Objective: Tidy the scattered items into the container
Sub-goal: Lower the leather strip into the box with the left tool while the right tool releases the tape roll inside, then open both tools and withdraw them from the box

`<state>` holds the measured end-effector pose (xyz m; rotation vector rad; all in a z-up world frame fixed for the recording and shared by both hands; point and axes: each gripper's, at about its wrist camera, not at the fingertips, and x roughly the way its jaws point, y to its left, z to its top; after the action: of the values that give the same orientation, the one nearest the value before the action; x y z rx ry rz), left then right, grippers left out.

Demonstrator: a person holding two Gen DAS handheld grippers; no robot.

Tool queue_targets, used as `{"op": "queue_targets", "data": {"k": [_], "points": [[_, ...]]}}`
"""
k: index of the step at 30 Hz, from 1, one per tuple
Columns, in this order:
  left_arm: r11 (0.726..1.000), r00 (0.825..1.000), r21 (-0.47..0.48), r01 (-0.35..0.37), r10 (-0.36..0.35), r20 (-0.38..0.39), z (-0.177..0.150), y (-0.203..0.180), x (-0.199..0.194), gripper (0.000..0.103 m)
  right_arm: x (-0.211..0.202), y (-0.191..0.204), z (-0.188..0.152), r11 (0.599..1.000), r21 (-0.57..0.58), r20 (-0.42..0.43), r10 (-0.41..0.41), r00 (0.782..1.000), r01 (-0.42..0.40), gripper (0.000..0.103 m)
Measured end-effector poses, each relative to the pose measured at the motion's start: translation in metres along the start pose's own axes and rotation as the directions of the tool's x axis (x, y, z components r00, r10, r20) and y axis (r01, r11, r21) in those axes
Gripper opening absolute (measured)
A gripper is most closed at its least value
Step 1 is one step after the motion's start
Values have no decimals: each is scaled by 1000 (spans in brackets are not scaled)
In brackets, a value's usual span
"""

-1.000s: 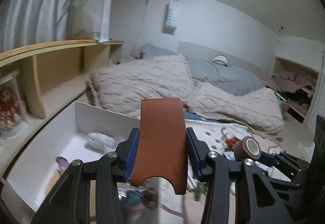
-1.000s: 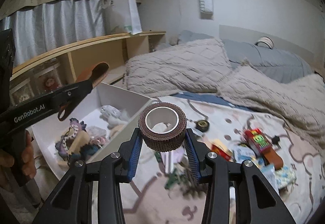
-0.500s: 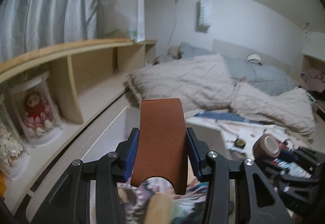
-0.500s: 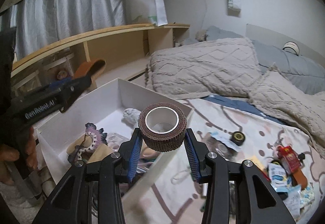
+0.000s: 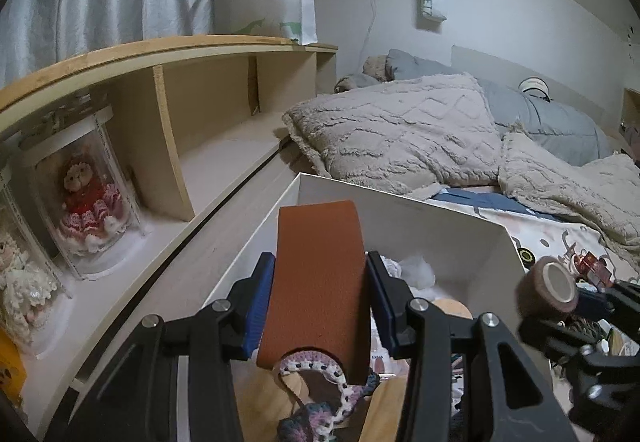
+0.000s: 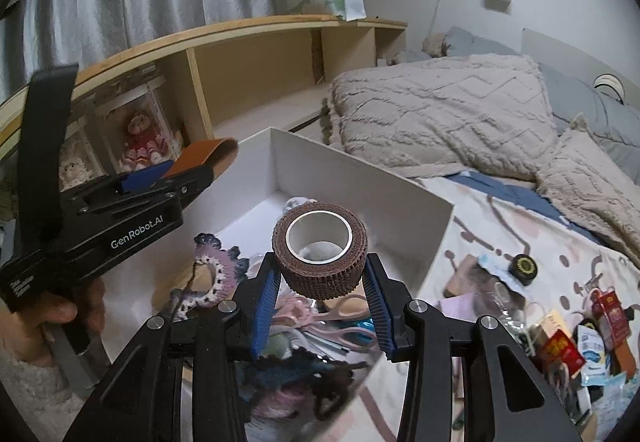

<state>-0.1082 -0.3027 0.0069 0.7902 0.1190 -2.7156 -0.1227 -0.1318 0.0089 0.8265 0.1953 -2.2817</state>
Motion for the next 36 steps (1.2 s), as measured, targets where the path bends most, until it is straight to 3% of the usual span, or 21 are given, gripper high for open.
{"op": "queue_targets", "data": {"k": [3, 15, 25, 26, 27, 29, 36], "points": [[1000, 1000, -14, -16, 15, -21, -1, 2, 3, 73, 9, 3, 0, 1000, 4, -22, 8, 1000, -7, 43], [998, 1000, -53, -12, 12, 11, -4, 10, -6, 74, 43, 7, 9, 999, 5, -107, 33, 994, -32, 43], [998, 999, -53, -17, 19, 30, -4, 9, -8, 85, 73, 7, 25, 999, -40, -171, -4, 985, -3, 44], [998, 999, -55, -13, 15, 31, -4, 10, -8, 85, 75, 7, 24, 999, -39, -176, -9, 984, 3, 50], [998, 999, -58, -10, 11, 32, -4, 10, -8, 86, 77, 6, 23, 999, -37, -181, -9, 983, 2, 67], [998, 999, -66, -3, 6, 33, -4, 12, -8, 87, 77, 4, 21, 999, -43, -176, -15, 984, 8, 87], [997, 999, -77, 3, 0, 35, -4, 15, -9, 92, 69, 4, 18, 995, -74, -139, -71, 988, 62, 88]]}}
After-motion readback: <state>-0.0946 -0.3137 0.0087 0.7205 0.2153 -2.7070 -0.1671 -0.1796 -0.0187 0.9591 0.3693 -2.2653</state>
